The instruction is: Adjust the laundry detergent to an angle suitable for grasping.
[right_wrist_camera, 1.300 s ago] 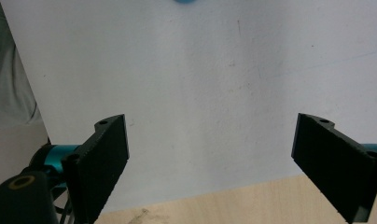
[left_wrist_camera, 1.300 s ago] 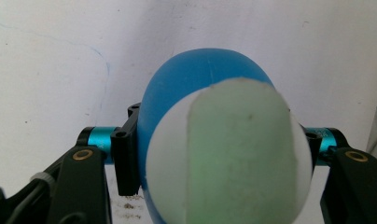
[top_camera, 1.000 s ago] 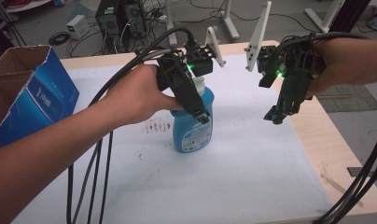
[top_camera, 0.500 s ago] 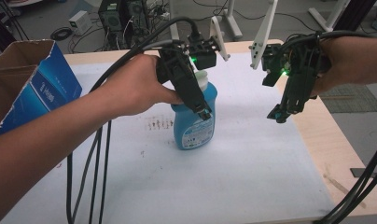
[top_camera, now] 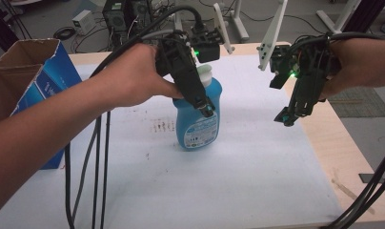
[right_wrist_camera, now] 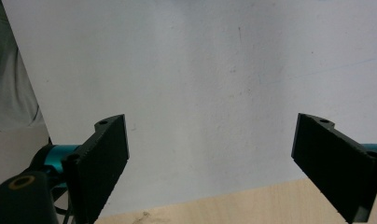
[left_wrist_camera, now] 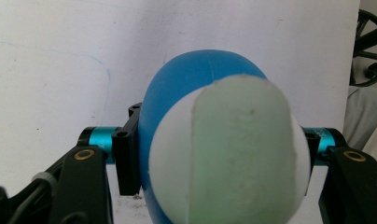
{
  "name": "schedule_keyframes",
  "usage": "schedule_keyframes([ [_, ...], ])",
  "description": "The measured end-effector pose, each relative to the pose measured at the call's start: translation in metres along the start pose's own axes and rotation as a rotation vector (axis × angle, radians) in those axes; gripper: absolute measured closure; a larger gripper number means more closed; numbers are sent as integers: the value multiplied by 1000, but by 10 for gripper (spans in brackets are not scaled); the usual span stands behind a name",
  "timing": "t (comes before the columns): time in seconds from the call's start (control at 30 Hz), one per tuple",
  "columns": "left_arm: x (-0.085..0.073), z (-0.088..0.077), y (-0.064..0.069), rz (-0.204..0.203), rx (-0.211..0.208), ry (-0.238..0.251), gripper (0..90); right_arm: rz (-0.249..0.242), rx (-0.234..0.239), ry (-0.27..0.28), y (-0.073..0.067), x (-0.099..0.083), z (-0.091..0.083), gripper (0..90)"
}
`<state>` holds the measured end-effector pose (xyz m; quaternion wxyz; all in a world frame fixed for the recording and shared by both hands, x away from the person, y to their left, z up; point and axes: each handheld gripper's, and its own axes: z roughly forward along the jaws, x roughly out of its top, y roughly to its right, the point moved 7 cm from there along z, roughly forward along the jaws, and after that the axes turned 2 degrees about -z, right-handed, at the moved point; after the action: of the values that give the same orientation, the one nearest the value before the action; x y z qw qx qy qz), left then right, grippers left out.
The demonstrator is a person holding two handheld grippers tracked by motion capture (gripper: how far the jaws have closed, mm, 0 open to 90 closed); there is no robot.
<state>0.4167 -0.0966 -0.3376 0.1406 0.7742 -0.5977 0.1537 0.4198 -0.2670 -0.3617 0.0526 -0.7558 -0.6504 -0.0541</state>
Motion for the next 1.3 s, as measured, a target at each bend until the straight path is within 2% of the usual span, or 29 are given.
schedule_keyframes([
  [0.27, -4, -11, -5, 18, -9, 14, 376, -3, -2, 1, 0, 1, 0, 105],
  [0.3, -4, -12, -6, 30, -10, 15, 376, -18, -6, 9, 1, 1, 0, 105],
  [0.37, -6, -15, -8, 41, -11, 12, 376, -5, -2, 3, 0, 2, 0, 105],
  [0.47, -9, -18, -10, 49, -17, 22, 375, -22, -6, 8, 2, 3, 1, 105],
  [0.6, -12, -21, -12, 65, -25, 26, 376, -8, -4, 0, 0, 5, 0, 105],
  [0.7, -15, -24, -13, 79, -37, 33, 376, -16, -3, 0, 0, 6, 0, 105],
  [0.87, -19, -28, -15, 117, -61, 56, 376, -6, -2, -6, -1, 8, 0, 105],
  [0.93, -21, -30, -16, 135, -67, 61, 376, -17, -5, -10, 0, 8, 0, 105],
  [1.2, -27, -33, -18, 177, -87, 67, 376, 0, -5, -11, -1, 10, 0, 105],
  [1.3, -30, -34, -20, 208, -96, 70, 376, -8, -6, -11, -1, 11, 0, 105],
])
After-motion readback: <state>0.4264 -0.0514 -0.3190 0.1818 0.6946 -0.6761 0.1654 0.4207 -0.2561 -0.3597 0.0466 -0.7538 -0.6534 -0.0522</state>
